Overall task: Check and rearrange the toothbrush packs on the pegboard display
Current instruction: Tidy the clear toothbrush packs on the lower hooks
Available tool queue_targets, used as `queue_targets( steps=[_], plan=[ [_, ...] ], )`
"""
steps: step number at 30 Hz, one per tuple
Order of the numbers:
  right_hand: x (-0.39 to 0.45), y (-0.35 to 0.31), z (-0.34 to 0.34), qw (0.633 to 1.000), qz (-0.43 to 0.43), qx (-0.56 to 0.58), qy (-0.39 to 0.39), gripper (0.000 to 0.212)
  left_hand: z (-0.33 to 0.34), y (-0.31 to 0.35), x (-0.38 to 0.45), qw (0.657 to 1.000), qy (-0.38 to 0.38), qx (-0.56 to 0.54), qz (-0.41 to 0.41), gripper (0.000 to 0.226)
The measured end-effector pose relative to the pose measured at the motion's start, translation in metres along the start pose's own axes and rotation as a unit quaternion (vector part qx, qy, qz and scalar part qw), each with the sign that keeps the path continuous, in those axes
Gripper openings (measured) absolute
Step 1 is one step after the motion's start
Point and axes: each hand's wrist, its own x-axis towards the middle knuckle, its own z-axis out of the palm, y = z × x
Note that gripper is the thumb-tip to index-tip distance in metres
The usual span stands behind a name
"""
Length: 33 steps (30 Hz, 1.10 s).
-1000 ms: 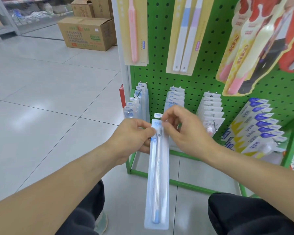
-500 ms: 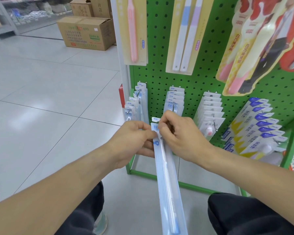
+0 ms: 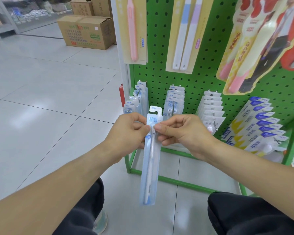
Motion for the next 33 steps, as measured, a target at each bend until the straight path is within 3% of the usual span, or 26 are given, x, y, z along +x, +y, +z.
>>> queue_targets(
  steps=[6, 10, 15, 22, 24, 28, 33],
  plan=[
    [0.000, 0.003, 0.000, 0.984, -0.103, -0.143, 0.033, 0.019, 0.005, 0.006, -0.004, 0.993, 0.012, -0.114, -0.031, 0.004],
    [0.000, 0.009, -0.001, 0.942, -0.164, -0.290, 0.048, 0.023, 0.008, 0.010, -0.004, 0.982, 0.067, -0.172, -0.038, 0.004],
    [-0.002, 0.009, -0.001, 0.971, -0.094, -0.215, -0.037, 0.021, 0.004, 0.013, -0.001, 0.970, 0.106, -0.216, -0.022, 0.007],
    [-0.005, -0.001, -0.012, 0.961, -0.046, -0.229, -0.149, 0.042, -0.015, 0.010, 0.014, 0.950, 0.185, -0.250, -0.014, 0.017],
    [-0.004, -0.001, -0.013, 0.960, -0.052, -0.236, -0.139, 0.042, -0.017, 0.009, 0.014, 0.956, 0.163, -0.244, -0.025, 0.021],
    [-0.003, 0.002, -0.012, 0.972, -0.059, -0.201, -0.102, 0.041, -0.010, 0.010, 0.006, 0.982, 0.048, -0.177, -0.043, 0.021],
    [-0.009, -0.004, -0.010, 0.958, -0.039, -0.216, -0.187, 0.062, -0.014, 0.005, 0.010, 0.980, 0.099, -0.167, -0.033, 0.018]
  ],
)
